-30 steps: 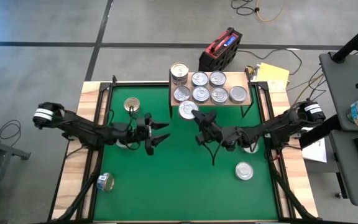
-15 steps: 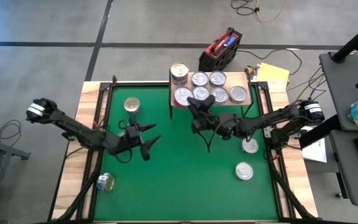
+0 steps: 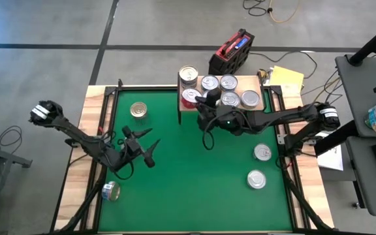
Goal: Stack canned seafood by type on shelf
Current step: Stack the red tuna can on top of the other red tuna can on the shelf, then stack the blue tuna can on top of the other blue tuna can on the shelf
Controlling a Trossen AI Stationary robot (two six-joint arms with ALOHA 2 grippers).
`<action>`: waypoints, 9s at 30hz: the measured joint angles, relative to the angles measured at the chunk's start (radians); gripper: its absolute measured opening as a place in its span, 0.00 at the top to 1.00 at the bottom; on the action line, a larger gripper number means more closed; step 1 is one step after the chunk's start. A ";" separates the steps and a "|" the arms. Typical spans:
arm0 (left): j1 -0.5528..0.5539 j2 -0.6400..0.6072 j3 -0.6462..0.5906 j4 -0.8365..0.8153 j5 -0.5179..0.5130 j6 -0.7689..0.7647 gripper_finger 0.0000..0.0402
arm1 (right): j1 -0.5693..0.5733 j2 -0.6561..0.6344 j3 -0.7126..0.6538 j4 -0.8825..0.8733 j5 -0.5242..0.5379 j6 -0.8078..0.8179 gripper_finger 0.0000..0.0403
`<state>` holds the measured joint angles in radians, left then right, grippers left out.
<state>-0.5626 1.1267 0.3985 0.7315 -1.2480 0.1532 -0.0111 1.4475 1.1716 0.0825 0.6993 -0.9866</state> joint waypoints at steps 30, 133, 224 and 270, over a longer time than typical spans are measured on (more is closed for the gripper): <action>0.001 0.061 0.000 -0.122 -0.322 0.076 0.40 | -0.035 0.139 0.033 -0.152 0.108 0.101 0.67; 0.002 0.082 -0.002 -0.127 -0.323 0.070 0.40 | -0.079 0.196 0.035 -0.084 0.109 -0.005 0.67; 0.001 0.082 -0.002 -0.128 -0.323 0.066 0.40 | -0.142 0.177 0.149 -0.279 -0.080 0.582 0.16; 0.001 0.082 0.068 -0.121 -0.152 0.038 0.40 | 0.414 -0.005 0.040 -0.669 -0.289 1.177 0.96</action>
<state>-0.5613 1.2091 0.4660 0.6102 -1.3997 0.1917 0.4029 1.4425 1.2111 -0.5864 0.4100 0.1900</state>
